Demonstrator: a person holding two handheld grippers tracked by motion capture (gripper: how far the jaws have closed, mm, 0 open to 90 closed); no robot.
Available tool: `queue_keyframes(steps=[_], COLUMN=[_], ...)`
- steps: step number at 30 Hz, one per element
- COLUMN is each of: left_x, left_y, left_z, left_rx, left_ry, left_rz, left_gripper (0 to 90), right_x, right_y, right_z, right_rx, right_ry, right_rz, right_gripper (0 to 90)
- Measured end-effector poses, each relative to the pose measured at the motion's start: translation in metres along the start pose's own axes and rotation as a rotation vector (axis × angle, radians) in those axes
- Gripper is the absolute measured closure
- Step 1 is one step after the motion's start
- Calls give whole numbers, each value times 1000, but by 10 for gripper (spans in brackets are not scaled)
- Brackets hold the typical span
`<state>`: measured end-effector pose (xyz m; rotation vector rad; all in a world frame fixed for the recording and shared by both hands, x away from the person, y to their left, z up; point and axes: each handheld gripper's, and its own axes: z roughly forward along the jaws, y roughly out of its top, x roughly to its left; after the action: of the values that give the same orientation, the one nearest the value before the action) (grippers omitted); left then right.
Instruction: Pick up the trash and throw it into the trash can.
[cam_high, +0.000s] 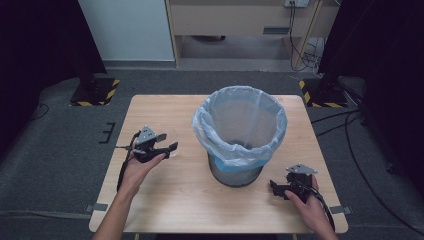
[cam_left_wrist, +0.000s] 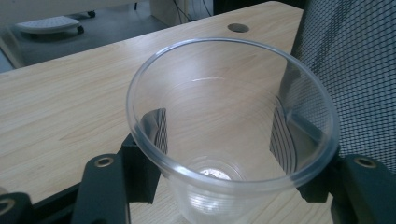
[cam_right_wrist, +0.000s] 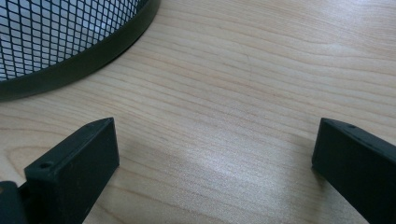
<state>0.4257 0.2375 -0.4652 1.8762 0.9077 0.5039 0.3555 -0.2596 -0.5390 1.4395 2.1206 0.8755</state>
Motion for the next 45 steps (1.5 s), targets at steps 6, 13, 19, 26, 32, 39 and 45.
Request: queue_keyframes(steps=[6,13,19,26,32,39,45], left_x=[-1,1,0,1,-1,-4,-7], left_y=[3,5,12,20,34,46,46], left_z=[-2,-9,-15,-18,-21,-23,-23], left_rx=[21,31,22,21,12,12,19], left_ry=[-8,-7,-20,-22,-35,-41,-33], left_rz=[47,60,83,93,105,130,142], left_gripper=[365,366,367,367,367,365,365], right_x=[0,0,0,0,0,0,0], right_y=[0,0,0,0,0,0,0], right_z=[0,0,0,0,0,0,0], right_rx=[0,0,0,0,0,0,0], right_ry=[0,0,0,0,1,1,2], right_rz=[3,4,3,4,0,0,-1], right_gripper=[6,6,6,6,6,6,6])
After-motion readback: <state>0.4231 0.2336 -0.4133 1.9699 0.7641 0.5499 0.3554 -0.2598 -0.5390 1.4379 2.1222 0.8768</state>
